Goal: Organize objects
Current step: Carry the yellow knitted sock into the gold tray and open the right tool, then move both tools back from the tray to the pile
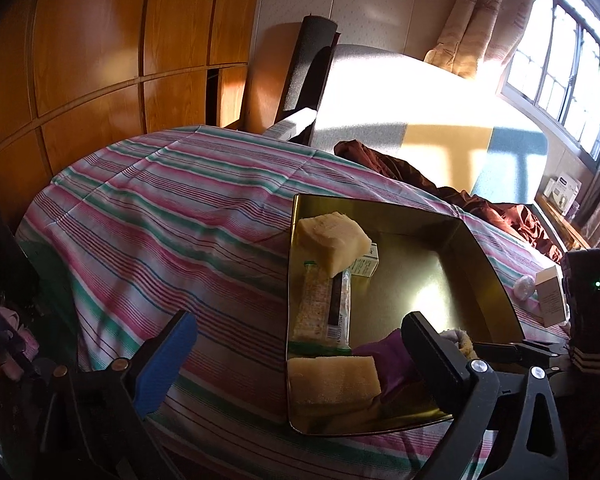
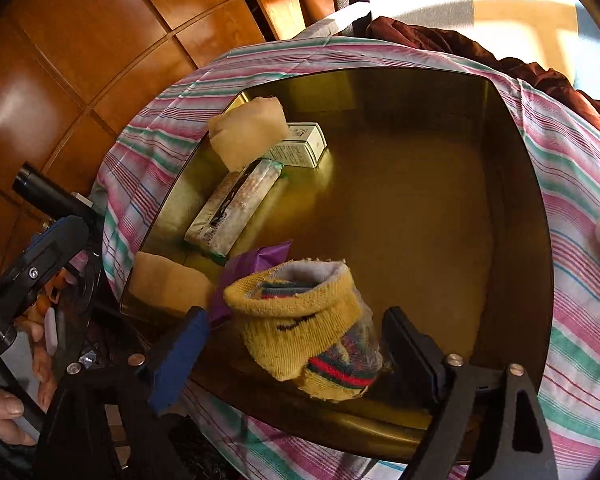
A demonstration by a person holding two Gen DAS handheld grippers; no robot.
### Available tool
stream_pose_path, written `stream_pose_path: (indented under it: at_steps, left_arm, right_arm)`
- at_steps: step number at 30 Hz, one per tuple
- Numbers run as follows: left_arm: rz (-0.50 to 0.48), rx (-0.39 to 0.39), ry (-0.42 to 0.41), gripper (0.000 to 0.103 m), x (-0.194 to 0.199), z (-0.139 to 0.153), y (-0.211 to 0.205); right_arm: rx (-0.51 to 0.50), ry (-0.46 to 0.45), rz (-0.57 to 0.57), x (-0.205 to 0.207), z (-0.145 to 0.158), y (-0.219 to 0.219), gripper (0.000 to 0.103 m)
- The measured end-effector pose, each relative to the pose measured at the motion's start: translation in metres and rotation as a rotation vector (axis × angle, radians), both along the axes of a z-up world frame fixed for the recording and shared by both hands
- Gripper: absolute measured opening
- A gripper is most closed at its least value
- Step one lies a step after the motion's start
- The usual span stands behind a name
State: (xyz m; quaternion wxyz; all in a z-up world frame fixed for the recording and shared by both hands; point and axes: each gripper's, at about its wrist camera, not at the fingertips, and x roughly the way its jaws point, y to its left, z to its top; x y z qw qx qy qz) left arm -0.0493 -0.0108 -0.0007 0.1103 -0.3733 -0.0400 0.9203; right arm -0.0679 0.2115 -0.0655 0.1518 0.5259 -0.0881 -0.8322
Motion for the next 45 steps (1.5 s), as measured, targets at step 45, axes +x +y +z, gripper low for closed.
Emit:
stream_pose_path:
  at_steps: [45]
  left_arm:
    - [-0.409,-0.12,0.038,0.103,0.047,0.01,0.157]
  right_arm:
    - [0.084,-0.002,-1.175,0.189,0.019,0.409,0.093]
